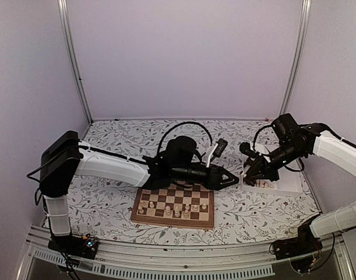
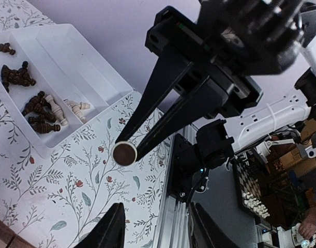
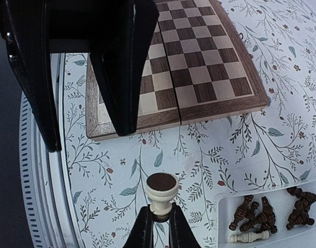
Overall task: Set up the chess pieces on the board
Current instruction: Place the chess piece on the chessboard.
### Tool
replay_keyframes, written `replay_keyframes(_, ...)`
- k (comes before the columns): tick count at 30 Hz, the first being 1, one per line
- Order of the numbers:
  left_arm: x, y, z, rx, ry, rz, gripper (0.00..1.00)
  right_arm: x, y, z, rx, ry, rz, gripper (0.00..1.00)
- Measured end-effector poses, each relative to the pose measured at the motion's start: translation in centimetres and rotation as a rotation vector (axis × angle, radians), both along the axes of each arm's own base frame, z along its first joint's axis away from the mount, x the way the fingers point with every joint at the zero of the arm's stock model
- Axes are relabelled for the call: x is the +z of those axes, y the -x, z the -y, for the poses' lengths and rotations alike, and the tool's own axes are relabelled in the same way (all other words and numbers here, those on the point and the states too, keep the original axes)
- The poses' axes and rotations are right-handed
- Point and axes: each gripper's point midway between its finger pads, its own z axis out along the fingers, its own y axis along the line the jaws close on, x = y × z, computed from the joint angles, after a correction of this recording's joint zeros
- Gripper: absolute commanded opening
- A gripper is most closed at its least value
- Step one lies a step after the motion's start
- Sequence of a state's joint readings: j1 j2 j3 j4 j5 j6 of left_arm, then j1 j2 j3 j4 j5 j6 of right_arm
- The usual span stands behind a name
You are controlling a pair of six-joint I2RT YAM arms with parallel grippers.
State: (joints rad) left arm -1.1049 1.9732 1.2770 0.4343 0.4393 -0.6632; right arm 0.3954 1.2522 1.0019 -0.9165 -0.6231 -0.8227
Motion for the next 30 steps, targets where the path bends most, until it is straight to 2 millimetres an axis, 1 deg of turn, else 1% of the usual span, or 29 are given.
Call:
replay_keyframes(7, 1.0, 0.6, 0.2, -0.034, 0.042, -0.029, 0.45, 0.6, 1.7, -2.0, 0.083, 0.001, 0.005, 0.07)
replay_keyframes(11, 0.9, 0.7, 0.3, -0.035, 0.045, -0.045, 0.43, 0.6, 2.5, -2.5, 0.106, 0.012, -0.001, 0.07)
replay_keyframes(19, 0.2, 0.5, 0.3, -0.028, 0.033, -0.077, 0.32, 0.7, 3.2, -2.9, 0.127, 0.028, -0.006, 0.07)
replay_keyframes(25, 0.0, 0.4, 0.4, -0.026, 0.033, -0.087, 0.19, 0.6, 3.4, -3.0, 0.126, 0.033, -0.013, 0.07)
replay_keyframes(30, 0.0, 0.4, 0.3, -0.031, 0.032, -0.094, 0.14, 0.6, 3.4, -3.0, 0.122, 0.037, -0.014, 0.08)
